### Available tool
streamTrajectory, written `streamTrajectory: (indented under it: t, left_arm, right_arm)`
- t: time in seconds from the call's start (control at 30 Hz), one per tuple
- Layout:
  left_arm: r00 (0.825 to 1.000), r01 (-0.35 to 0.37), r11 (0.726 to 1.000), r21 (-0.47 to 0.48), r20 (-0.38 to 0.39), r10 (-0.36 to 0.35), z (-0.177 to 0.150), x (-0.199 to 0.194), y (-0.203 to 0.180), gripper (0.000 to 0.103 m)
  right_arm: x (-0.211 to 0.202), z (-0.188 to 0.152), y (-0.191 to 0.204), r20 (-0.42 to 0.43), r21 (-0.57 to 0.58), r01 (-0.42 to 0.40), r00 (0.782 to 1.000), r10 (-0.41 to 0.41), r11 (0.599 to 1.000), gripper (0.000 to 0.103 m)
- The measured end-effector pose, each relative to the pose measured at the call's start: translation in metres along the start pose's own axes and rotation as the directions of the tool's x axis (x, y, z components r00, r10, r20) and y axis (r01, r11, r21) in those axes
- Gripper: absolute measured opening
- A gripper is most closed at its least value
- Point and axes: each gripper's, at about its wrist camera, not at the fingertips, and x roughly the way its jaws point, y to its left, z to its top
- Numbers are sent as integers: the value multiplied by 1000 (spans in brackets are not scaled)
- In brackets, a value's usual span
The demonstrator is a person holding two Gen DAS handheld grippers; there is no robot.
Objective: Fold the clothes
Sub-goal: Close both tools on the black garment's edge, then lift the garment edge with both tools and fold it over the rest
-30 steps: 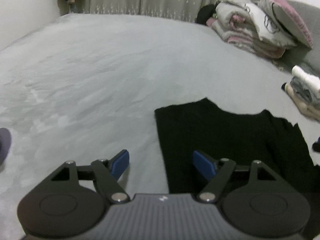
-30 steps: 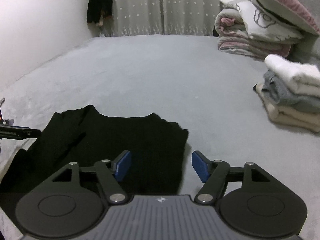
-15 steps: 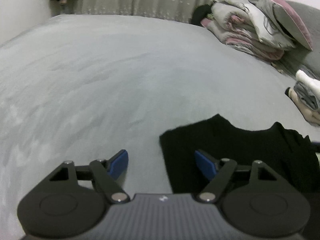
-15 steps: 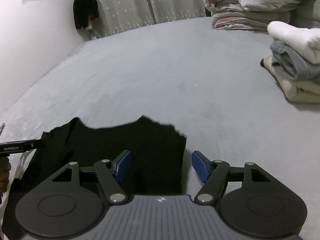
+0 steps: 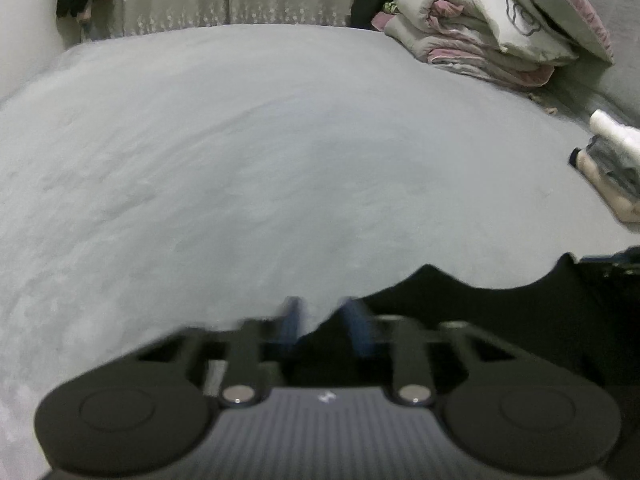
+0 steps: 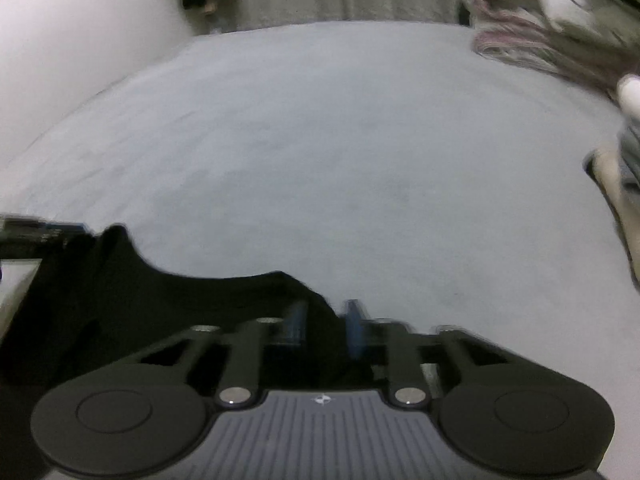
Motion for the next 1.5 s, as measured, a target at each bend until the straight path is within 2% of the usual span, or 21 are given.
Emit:
streamTrajectory:
  t: [0.13,0.33,0.7,0.9,1.07,1.2,1.4,1.5]
  left_arm:
    - [999,6,1000,-18,49,-5,-5,-17,-3,4]
    - [990,39,999,-10,134,-38,-13,-59,-15,4]
    - [964,117,992,38,235,-123,-36,-148,-40,4]
    - [946,178,981,76,260,-192,-66,-194,-47,4]
    - [935,245,962,117,233,-267,-104,-217,-49,4]
    - [929,305,940,152,168,-329,-140,-220,-47,4]
    - [919,383,902,198,12,-393,-188,-211,-46,5]
    - [921,388,898,207,-42,-388,-203,-206,-43,6]
  right_arm:
    - [-14,-3,0,36,13,12,999,-12,1000,7]
    - [-60,-7,6,125,5,-12,992,11,1000,7]
    - [-139,-21,34,241,-48,-44,969,55,998,7]
    - [-172,-45,43,285,-85,-66,954,88,994,7]
    - [-194,-79,48,294,-122,-105,946,136,987,7]
    - [-203,-113,51,265,-151,-145,947,181,978,7]
    - [-197,-161,52,154,-187,-182,965,212,965,8]
    - [-193,-181,48,95,-187,-175,976,195,967,8]
